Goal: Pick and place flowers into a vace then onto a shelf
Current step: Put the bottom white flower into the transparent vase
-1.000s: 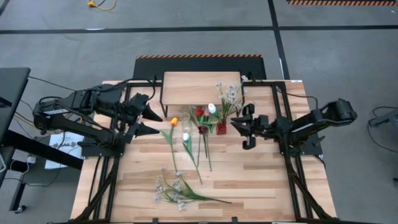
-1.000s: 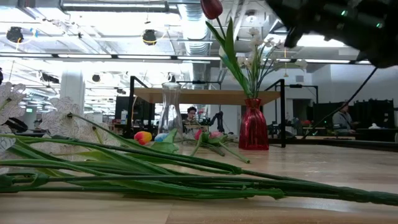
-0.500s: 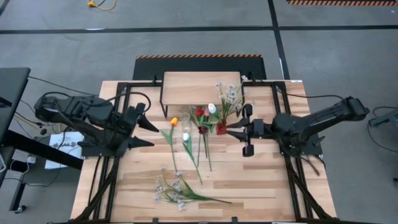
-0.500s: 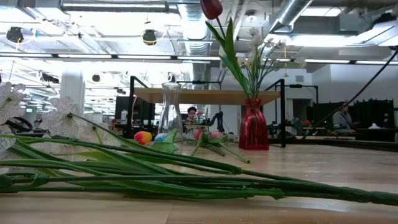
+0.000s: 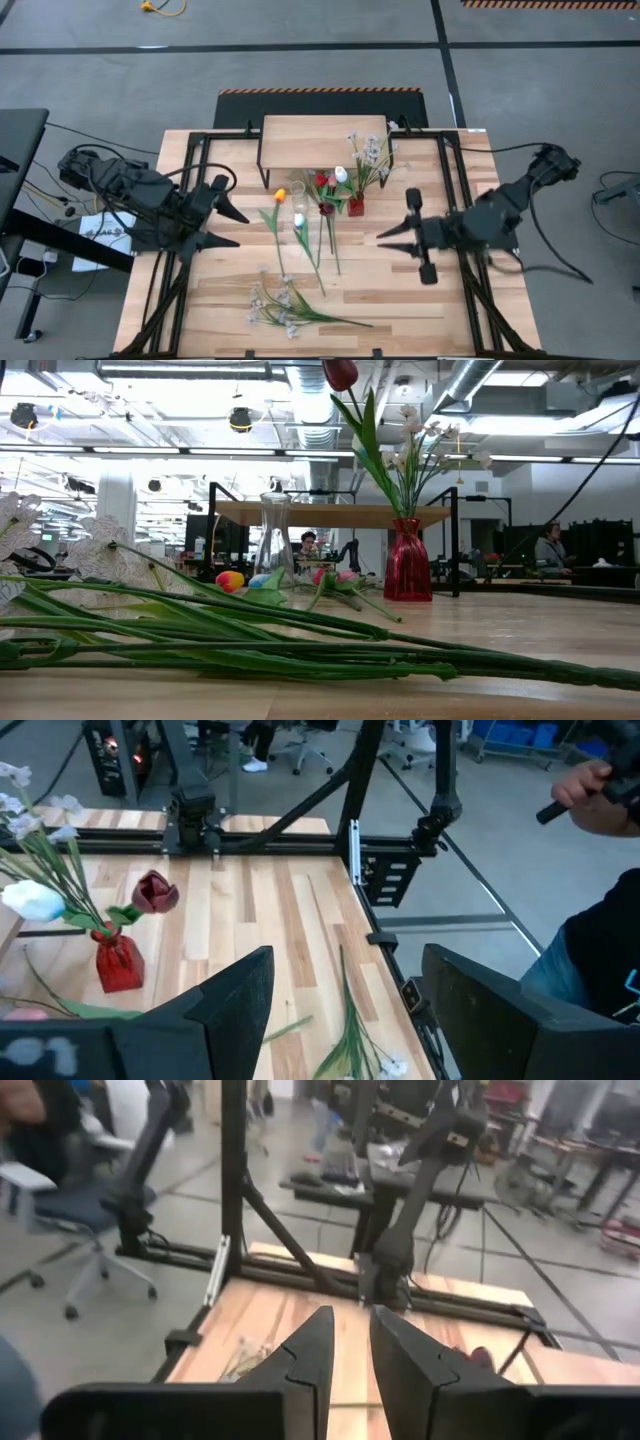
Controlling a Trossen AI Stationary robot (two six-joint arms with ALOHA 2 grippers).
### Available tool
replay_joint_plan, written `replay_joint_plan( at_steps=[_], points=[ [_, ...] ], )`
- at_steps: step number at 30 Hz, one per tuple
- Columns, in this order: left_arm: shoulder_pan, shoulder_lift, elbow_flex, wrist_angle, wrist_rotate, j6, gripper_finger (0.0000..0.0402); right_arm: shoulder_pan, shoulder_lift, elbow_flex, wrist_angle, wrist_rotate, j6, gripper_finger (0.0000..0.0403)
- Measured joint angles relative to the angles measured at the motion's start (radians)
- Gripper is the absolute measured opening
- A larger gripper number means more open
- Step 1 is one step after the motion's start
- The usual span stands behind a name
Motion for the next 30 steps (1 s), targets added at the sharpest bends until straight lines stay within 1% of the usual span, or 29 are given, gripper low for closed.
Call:
replay_joint_plan(
  at_steps=[4, 6, 10, 15, 21, 24, 30],
  points=[
    [-0.005, -0.007, 0.0, -0.04, 0.04, -0.004, 0.0245, 0.083, 0.109, 0.087, -0.053, 0.141, 0.06, 0.0063],
    [-0.005, -0.007, 0.0, -0.047, 0.057, -0.009, 0.0245, 0.114, 0.162, 0.135, -0.069, 0.186, 0.107, 0.0063],
    [-0.01, -0.013, 0.0, -0.046, 0.107, -0.011, 0.0245, 0.151, 0.267, 0.233, -0.12, 0.214, 0.198, 0.0063],
    [-0.035, -0.012, 0.0, -0.047, 0.112, -0.011, 0.0245, 0.179, 0.39, 0.349, -0.198, 0.264, 0.298, 0.0063],
    [-0.071, -0.012, 0.0, -0.047, 0.129, -0.019, 0.0245, 0.191, 0.509, 0.439, -0.306, 0.259, 0.464, 0.0063],
    [-0.091, -0.011, 0.0, -0.047, 0.129, -0.032, 0.0245, 0.195, 0.554, 0.457, -0.358, 0.225, 0.566, 0.0063],
    [-0.127, -0.011, 0.0, -0.045, 0.126, -0.059, 0.0245, 0.195, 0.64, 0.458, -0.399, 0.136, 0.729, 0.0063]
  ],
)
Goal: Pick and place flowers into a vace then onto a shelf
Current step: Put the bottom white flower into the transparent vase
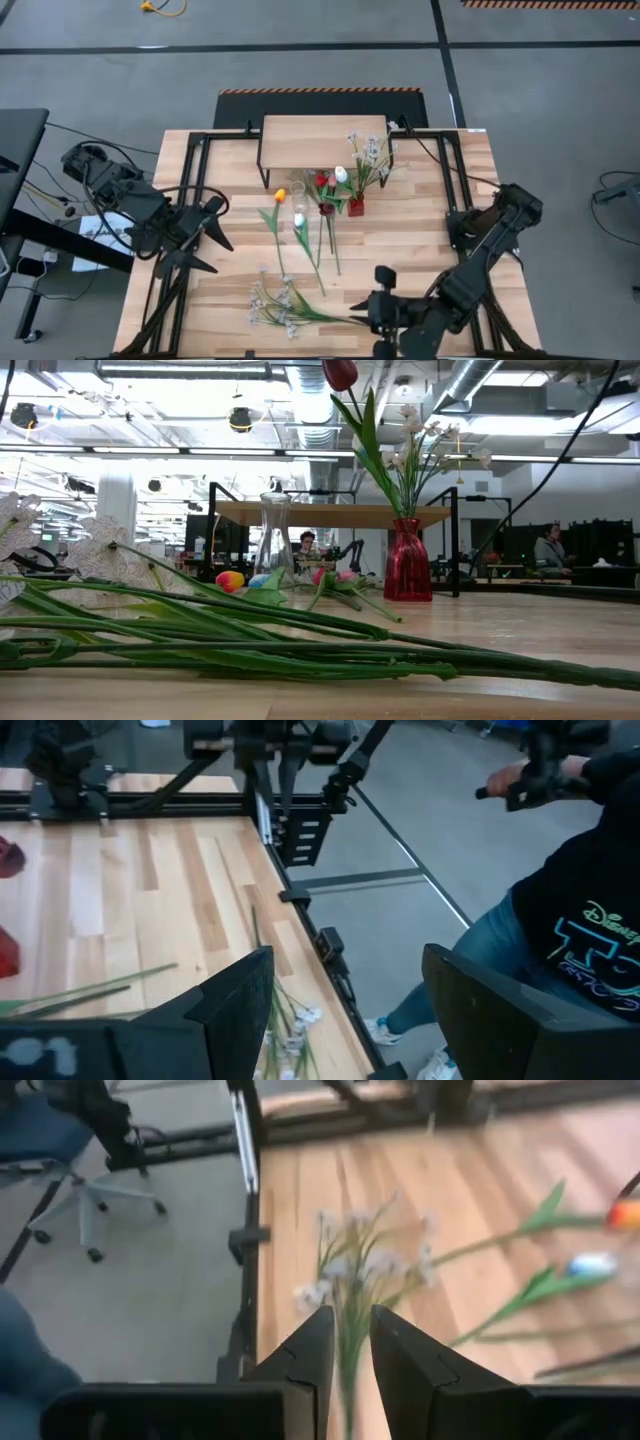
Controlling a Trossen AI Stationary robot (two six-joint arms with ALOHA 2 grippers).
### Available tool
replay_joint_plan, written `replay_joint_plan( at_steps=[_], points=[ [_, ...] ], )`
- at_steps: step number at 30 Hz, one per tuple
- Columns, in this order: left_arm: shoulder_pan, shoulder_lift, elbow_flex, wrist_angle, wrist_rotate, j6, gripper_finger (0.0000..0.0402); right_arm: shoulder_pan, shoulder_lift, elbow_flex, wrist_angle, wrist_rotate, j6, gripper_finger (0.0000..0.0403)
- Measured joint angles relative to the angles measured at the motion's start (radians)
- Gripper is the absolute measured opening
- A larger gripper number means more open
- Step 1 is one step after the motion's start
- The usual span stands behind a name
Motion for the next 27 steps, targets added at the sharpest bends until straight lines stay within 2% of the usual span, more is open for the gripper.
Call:
replay_joint_plan(
  at_steps=[7, 13, 27],
  points=[
    [-0.022, 0.0, 0.0, 0.0, -0.004, -0.023, 0.0245, -0.007, 0.088, 0.0, -0.042, -0.1, 0.126, 0.0063],
    [-0.025, 0.0, 0.0, 0.0, -0.011, -0.024, 0.0245, -0.038, 0.16, 0.0, -0.098, -0.27, 0.203, 0.0063],
    [-0.025, 0.0, 0.0, 0.0, -0.011, -0.024, 0.0245, -0.122, 0.347, -0.002, -0.126, -0.612, 0.168, 0.0063]
  ],
)
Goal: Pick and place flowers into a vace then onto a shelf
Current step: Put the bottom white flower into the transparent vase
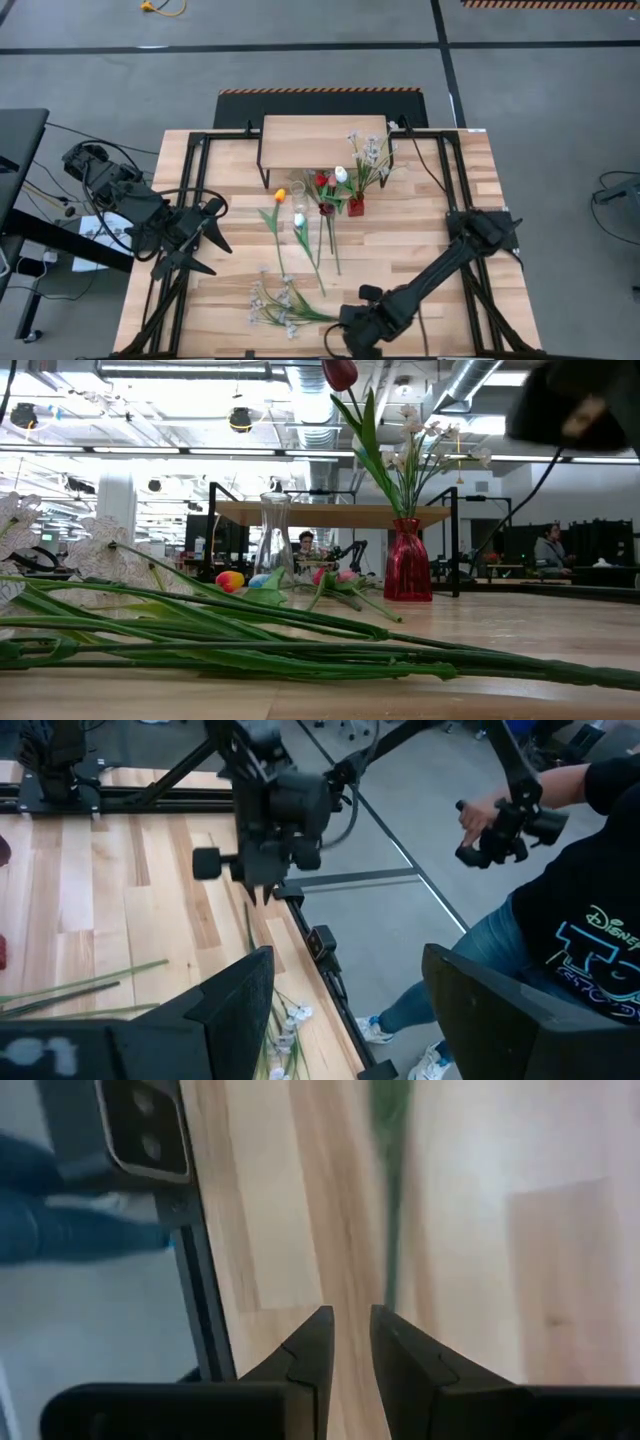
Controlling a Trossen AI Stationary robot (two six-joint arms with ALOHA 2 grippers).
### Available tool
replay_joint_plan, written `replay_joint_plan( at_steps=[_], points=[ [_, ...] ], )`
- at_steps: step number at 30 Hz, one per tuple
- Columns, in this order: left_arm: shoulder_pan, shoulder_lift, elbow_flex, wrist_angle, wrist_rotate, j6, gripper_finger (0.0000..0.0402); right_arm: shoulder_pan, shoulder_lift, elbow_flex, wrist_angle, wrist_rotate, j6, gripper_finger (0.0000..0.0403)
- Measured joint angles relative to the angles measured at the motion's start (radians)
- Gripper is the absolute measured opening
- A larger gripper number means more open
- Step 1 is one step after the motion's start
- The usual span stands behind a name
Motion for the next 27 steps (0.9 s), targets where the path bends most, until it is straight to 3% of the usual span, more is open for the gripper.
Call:
replay_joint_plan(
  at_steps=[5, 19, 27],
  points=[
    [0.0, 0.0, 0.0, 0.0, 0.0, 0.0, 0.0245, -0.016, 0.052, 0.0, 0.024, -0.057, -0.037, 0.0063],
    [0.0, 0.0, 0.0, -0.019, 0.0, 0.001, 0.0245, -0.059, 0.079, 0.0, 0.028, -0.03, -0.094, 0.0063],
    [0.0, 0.0, 0.0, -0.024, 0.001, 0.002, 0.0245, -0.072, 0.15, 0.006, 0.051, -0.135, -0.097, 0.0063]
  ],
)
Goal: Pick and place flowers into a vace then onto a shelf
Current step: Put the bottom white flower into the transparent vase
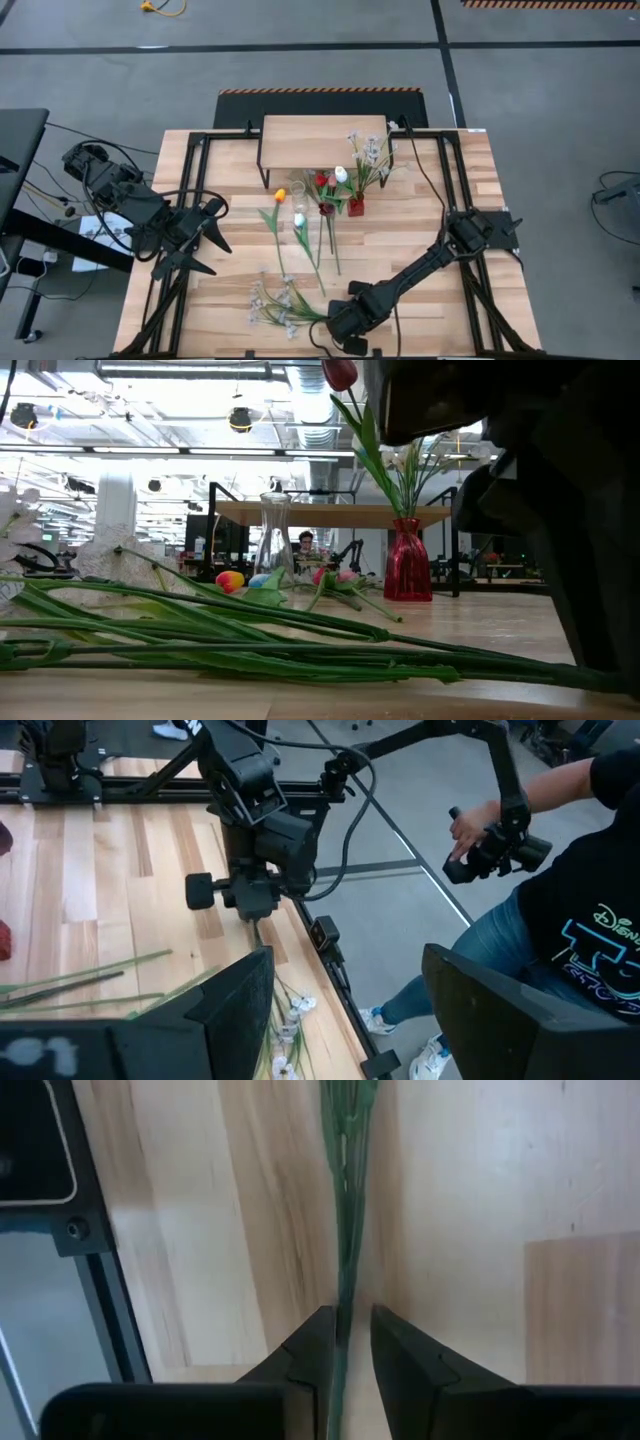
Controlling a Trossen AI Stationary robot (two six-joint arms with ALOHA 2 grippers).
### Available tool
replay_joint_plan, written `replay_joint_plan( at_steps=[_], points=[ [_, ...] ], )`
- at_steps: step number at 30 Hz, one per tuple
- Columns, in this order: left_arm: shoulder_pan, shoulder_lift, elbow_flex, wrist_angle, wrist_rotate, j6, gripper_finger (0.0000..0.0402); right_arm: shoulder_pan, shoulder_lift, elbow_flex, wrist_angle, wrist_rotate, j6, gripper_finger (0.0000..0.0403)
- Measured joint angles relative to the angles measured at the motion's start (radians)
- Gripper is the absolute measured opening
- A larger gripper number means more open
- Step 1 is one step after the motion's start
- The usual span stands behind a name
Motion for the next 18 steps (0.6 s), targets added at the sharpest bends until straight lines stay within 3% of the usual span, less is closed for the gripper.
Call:
replay_joint_plan(
  at_steps=[5, 10, 18],
  points=[
    [0.0, 0.0, 0.0, 0.0, 0.002, 0.0, 0.0245, 0.005, 0.006, 0.001, -0.007, 0.004, 0.015, 0.0057],
    [0.0, 0.0, 0.0, 0.0, 0.005, 0.0, 0.0245, -0.001, 0.002, -0.003, -0.01, -0.005, 0.014, 0.001],
    [0.0, 0.0, 0.0, 0.001, 0.005, -0.005, 0.0245, 0.003, 0.011, 0.066, -0.034, 0.031, 0.005, 0.0003]
  ],
)
